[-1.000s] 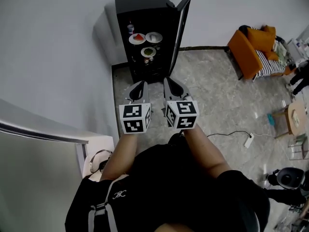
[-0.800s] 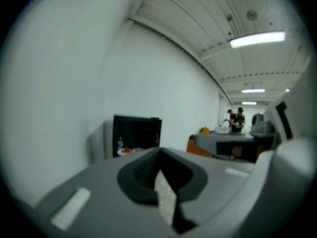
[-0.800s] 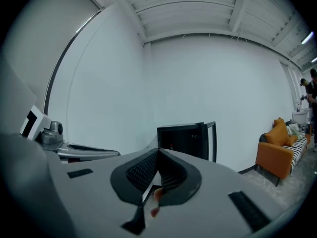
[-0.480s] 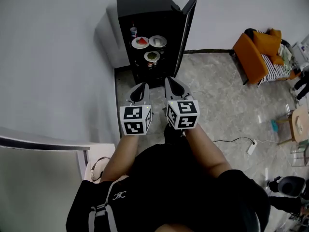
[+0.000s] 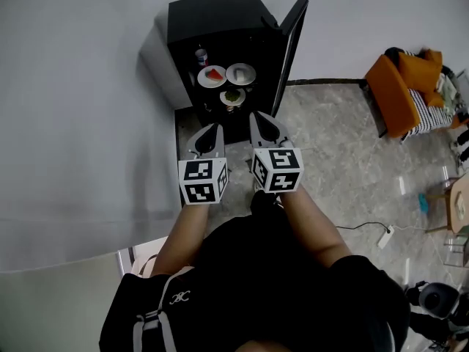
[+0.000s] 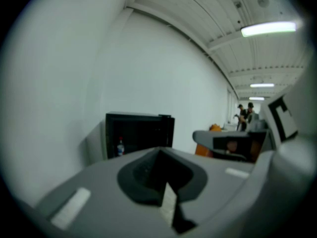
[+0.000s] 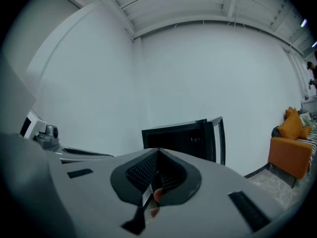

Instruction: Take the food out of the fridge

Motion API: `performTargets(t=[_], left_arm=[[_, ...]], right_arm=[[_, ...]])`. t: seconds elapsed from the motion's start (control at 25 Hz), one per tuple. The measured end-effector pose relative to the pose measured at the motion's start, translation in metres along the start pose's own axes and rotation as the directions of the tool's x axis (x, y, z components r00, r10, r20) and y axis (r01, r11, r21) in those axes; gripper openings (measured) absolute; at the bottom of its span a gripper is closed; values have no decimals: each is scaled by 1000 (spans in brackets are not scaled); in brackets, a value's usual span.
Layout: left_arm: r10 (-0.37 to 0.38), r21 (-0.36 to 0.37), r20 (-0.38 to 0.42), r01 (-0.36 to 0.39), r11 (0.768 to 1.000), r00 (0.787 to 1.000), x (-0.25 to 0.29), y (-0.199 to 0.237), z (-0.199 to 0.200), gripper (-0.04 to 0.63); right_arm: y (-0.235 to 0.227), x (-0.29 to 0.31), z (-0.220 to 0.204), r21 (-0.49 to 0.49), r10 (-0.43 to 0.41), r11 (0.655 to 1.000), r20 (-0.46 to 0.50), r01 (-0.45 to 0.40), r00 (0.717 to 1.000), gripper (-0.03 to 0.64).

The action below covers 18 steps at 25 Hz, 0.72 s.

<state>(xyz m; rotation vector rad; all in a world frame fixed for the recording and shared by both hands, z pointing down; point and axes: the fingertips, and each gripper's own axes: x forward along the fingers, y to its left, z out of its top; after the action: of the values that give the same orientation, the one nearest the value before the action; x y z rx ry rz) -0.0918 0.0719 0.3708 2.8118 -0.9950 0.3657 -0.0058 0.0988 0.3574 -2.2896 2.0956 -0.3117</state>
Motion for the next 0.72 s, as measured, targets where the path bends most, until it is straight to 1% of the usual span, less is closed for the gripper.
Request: performTargets(t=[0.2,0.36,0.52,0.6,0.72], left_arm=[[18,-14,-32,-18,1000,999,57,11,8,-6],[42,-36,-43,-44,998,998,99,22,20,-6],[51,-55,-59,-54,997,997,140,24,23,-6],[47,-80,-64,-53,995,997,157,24,21,-6],[38,-145,-70,-48,988,997,178,23,13,-6]], right_arm=[[-34,50,6,0,16,1000,-27,-16,1000,-8],[-57,87,15,-27,38,999,-46,-39,998,-8],[-82,120,14,-24,60,998,-81,-62,995,-8],[-92,133,11,-20,72,997,-99,-75,992,-8],[-104,148,4,-19,95,995,-125,-98,988,-8]])
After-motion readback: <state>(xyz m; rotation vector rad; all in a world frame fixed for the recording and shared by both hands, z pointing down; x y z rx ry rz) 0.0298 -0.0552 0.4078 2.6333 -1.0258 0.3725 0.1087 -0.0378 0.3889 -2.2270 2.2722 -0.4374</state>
